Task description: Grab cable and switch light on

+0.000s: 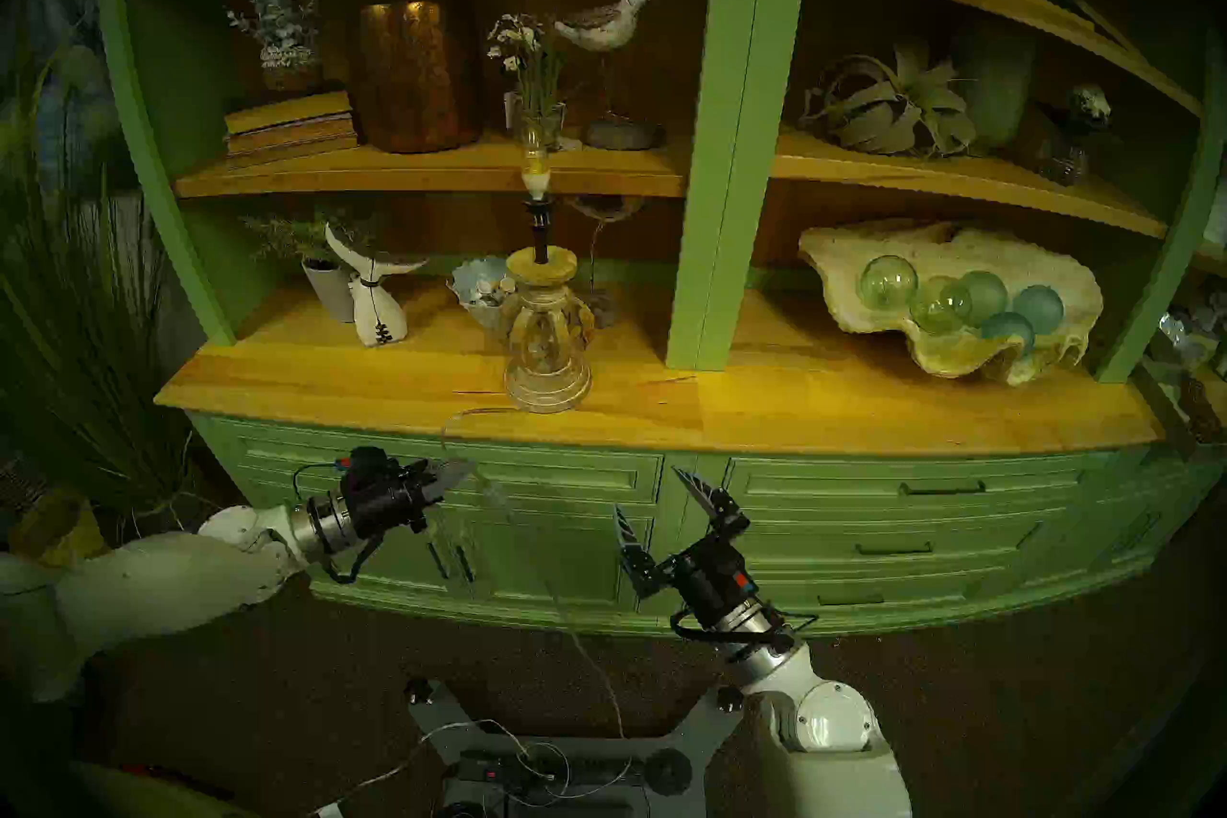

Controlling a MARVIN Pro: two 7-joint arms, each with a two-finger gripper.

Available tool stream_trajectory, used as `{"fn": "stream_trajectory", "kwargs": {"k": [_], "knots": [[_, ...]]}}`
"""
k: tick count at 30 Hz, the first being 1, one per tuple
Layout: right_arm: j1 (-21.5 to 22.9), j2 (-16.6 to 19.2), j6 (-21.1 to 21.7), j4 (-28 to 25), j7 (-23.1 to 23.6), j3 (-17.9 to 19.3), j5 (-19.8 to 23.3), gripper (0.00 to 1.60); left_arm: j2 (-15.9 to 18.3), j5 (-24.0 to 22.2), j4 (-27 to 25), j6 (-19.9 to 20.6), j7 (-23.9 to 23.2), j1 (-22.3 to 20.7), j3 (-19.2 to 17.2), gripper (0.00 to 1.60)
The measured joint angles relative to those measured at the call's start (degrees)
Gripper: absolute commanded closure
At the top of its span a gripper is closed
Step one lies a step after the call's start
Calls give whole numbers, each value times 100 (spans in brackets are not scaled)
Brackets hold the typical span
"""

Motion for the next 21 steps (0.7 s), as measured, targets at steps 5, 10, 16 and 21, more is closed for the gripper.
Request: {"fn": "stream_trajectory", "kwargs": {"k": [5, 10, 16, 21], "knots": [[0, 0, 0, -3, 3, 0, 0, 0, 72, -274, 0, 129, -485, -1, -90, 160], [0, 0, 0, -6, 4, 0, 0, 0, 128, -559, -7, 246, -976, 9, -168, 160], [0, 0, 0, -10, 7, 0, 0, 0, 152, -849, 26, 394, -1498, 26, -247, 160], [-1, 0, 1, -13, 9, 0, 0, 0, 144, -1032, 100, 511, -1952, 42, -297, 160]]}}
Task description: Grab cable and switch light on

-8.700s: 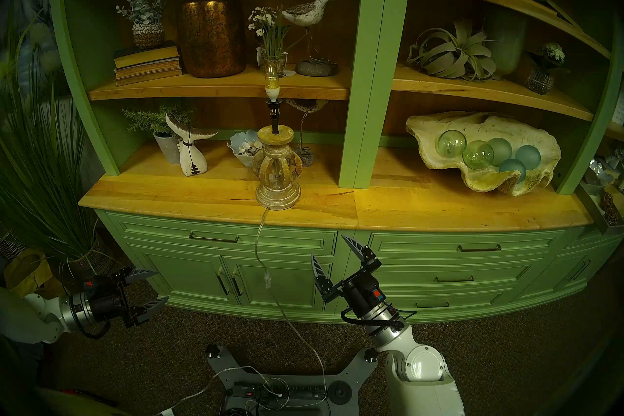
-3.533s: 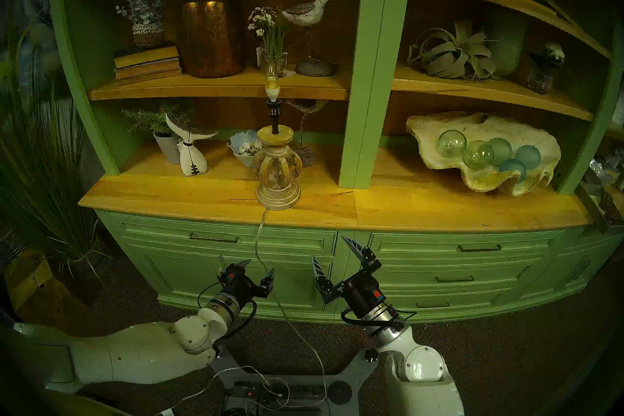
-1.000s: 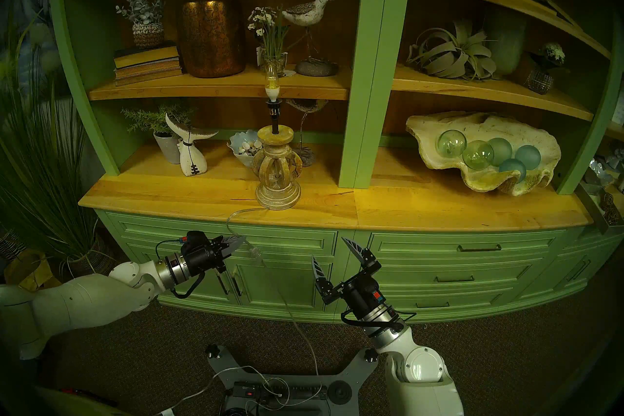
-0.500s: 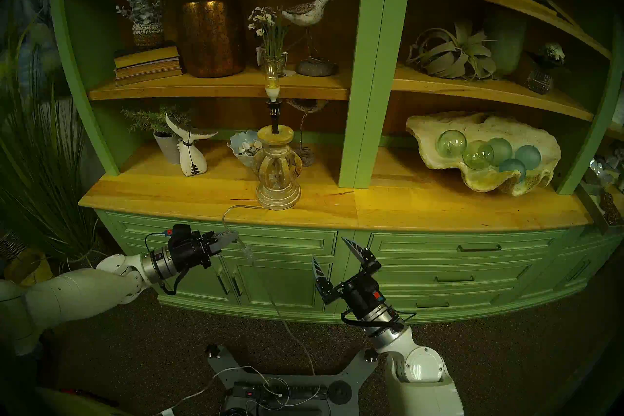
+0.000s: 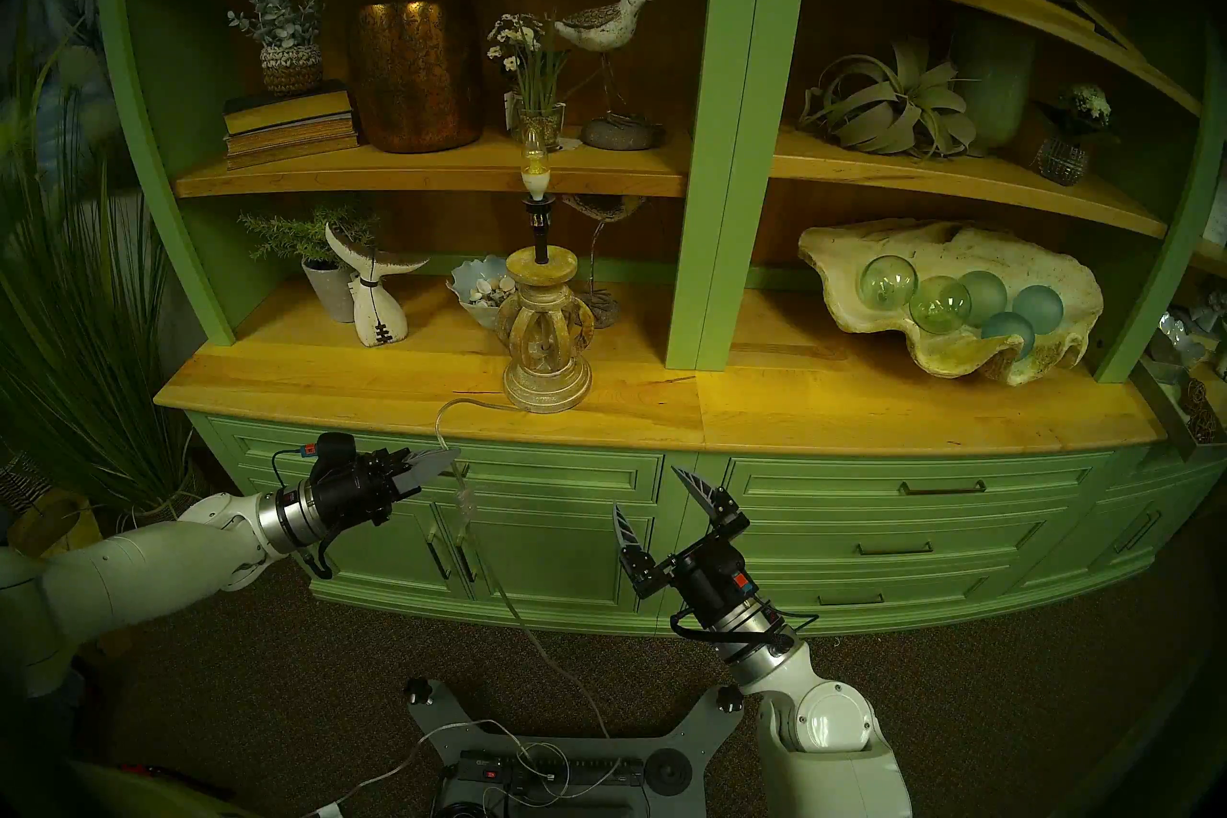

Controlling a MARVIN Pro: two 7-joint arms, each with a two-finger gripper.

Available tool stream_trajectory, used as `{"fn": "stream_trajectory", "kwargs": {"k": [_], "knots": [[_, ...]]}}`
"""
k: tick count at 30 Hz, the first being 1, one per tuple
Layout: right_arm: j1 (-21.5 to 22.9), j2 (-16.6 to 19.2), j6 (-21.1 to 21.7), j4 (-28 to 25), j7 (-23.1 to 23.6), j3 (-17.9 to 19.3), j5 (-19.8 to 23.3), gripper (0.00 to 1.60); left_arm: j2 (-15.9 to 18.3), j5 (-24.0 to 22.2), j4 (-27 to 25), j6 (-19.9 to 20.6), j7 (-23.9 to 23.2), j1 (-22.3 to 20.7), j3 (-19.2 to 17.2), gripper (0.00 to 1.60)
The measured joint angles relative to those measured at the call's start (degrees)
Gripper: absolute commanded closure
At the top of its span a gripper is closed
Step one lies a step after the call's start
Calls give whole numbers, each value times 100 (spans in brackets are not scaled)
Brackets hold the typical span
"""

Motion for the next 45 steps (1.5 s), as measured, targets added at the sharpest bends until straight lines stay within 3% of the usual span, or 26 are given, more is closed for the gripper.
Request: {"fn": "stream_trajectory", "kwargs": {"k": [15, 25, 45], "knots": [[-1, 0, 0, -8, 2, 0, 0, 0, -361, -273, 633, 254, -1166, -36, -156, 160], [-1, 0, 1, -11, 3, 1, 0, 0, -575, -259, 843, 308, -1308, -116, -189, 160], [-1, 0, 1, -18, 3, 2, -2, 0, -885, 95, 743, 247, -1279, -179, -136, 160]]}}
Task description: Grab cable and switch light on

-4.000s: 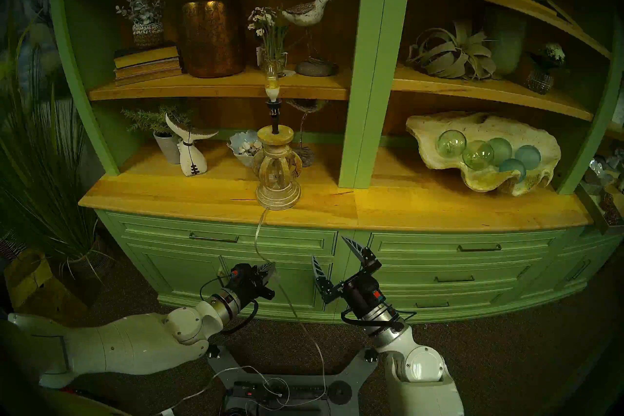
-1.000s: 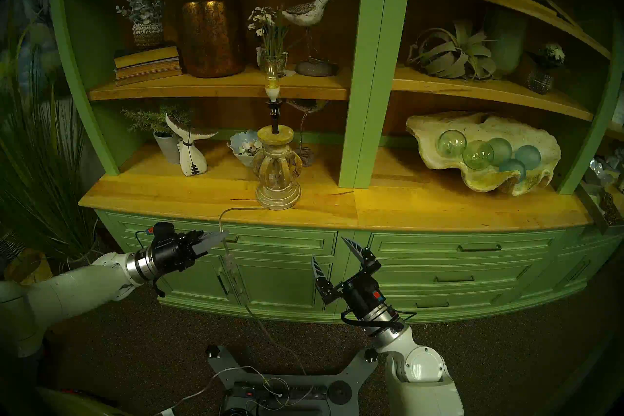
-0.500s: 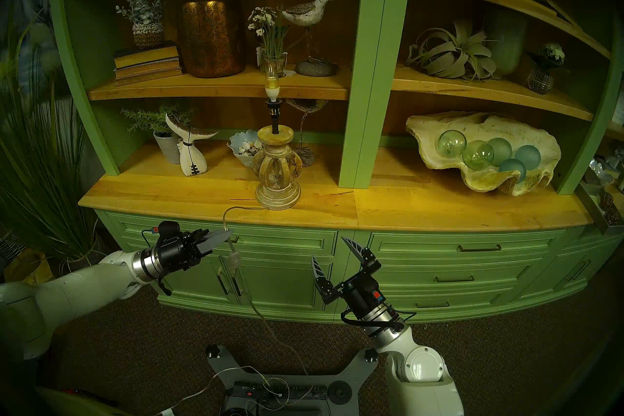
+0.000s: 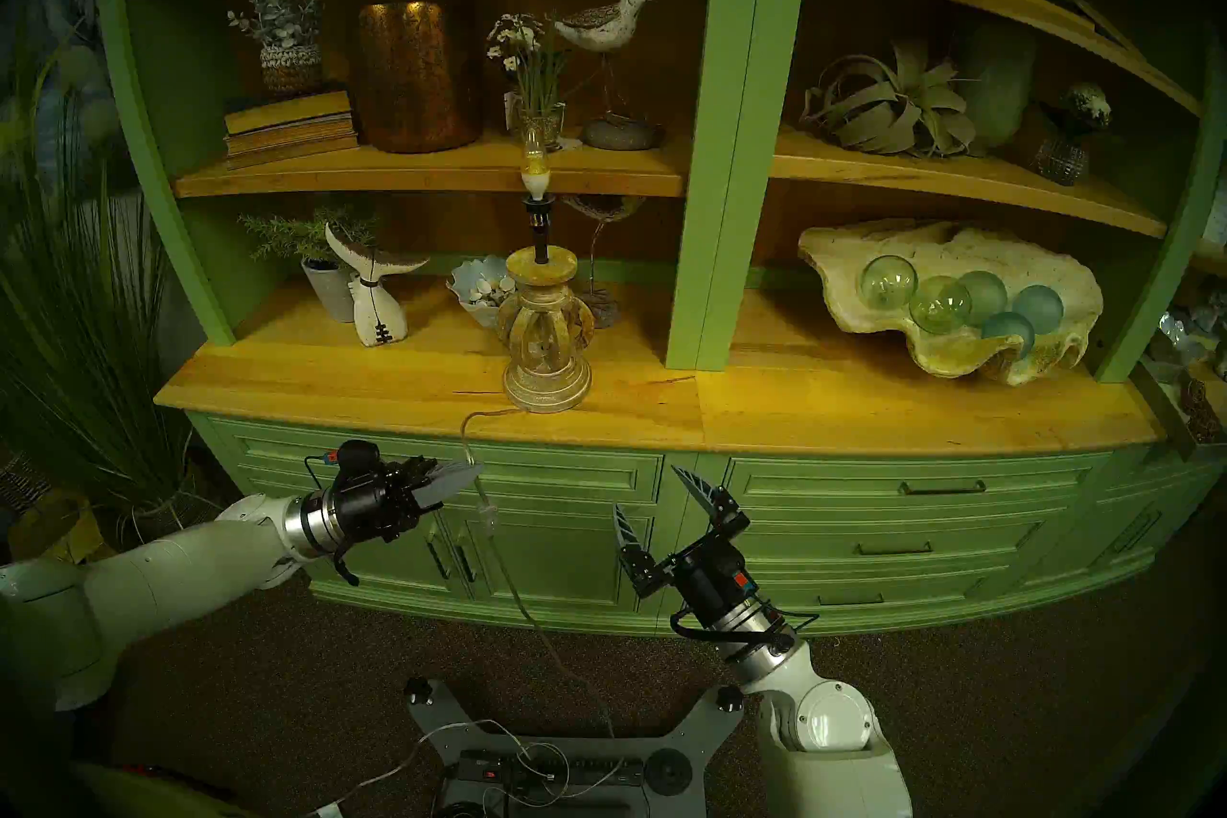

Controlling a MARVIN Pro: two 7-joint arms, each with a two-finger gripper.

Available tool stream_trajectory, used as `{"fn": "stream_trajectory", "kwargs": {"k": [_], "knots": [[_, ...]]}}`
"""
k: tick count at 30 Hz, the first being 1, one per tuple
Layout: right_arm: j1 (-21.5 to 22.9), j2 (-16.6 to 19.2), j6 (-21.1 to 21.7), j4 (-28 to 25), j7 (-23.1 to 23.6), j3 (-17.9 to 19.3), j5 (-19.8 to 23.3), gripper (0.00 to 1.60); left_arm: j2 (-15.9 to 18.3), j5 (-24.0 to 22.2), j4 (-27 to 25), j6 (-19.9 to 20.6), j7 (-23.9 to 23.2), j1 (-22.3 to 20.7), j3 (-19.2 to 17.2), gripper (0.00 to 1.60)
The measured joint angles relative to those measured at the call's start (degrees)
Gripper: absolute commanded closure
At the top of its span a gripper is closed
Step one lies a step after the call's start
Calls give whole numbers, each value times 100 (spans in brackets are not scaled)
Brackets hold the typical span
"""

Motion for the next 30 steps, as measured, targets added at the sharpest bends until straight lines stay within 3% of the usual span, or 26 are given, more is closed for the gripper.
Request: {"fn": "stream_trajectory", "kwargs": {"k": [13, 30], "knots": [[0, 0, 1, -5, 0, 0, 0, 0, 72, 95, -104, -147, 276, 6, -13, 160], [0, 0, 1, -8, 1, 0, 0, 0, 123, 95, -146, -177, 268, 9, -8, 160]]}}
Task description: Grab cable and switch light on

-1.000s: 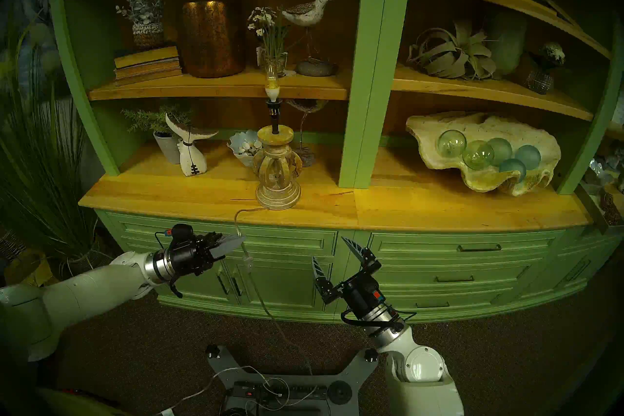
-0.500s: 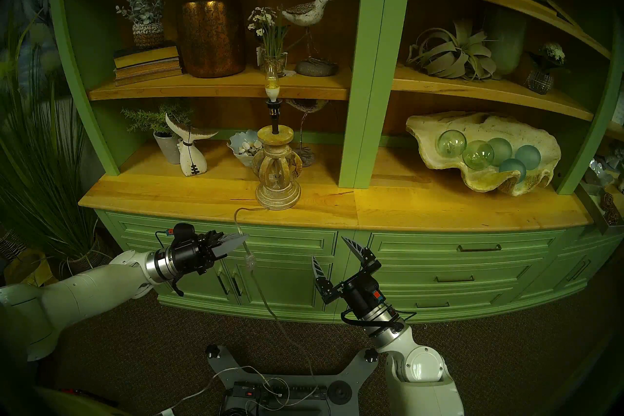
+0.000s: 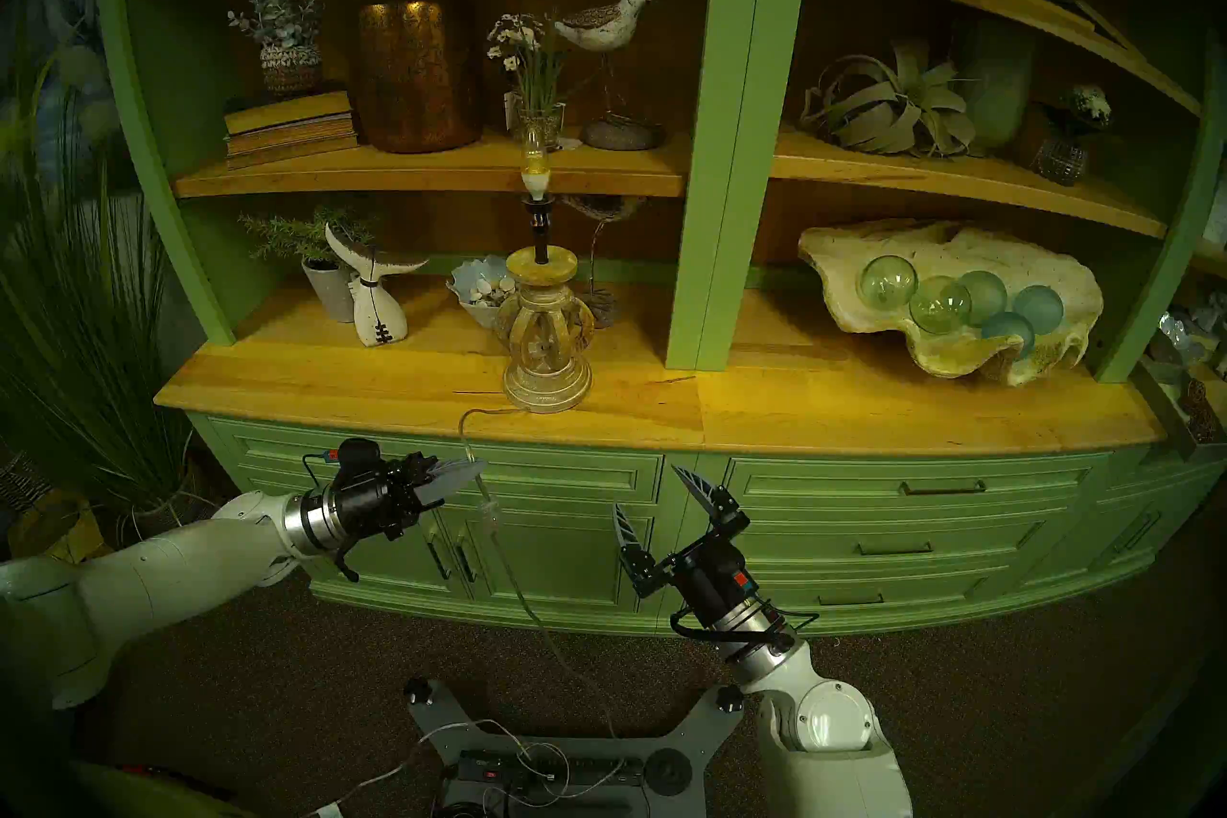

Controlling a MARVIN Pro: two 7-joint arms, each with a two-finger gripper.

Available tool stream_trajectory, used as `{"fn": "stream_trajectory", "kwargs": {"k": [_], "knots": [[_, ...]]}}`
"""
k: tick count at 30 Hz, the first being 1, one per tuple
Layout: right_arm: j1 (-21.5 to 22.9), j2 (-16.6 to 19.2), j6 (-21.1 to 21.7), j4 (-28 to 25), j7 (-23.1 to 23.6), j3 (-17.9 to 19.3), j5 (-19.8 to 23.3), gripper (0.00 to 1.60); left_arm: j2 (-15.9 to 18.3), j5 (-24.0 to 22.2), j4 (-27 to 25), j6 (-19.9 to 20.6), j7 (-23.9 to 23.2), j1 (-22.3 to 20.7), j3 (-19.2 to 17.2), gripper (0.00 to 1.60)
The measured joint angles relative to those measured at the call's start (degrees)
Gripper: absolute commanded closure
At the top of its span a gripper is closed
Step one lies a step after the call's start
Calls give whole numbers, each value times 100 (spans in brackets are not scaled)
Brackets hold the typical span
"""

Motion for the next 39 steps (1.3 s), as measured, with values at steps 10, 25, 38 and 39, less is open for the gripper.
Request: {"fn": "stream_trajectory", "kwargs": {"k": [10, 25, 38, 39], "knots": [[0, 0, 0, -1, 0, 0, 0, 0, 1, 0, -6, -4, 0, 0, 2, 160], [-28, 553, 223, -58, 1003, -110, 692, 0, -5, 1, -10, 0, 0, 2, 2, 160], [374, 932, 798, 86, 1877, -416, 1370, 0, -7, 4, -11, 1, 3, 3, 2, 160], [428, 916, 847, 95, 1883, -458, 1382, 0, -7, 4, -11, 1, 3, 3, 2, 160]]}}
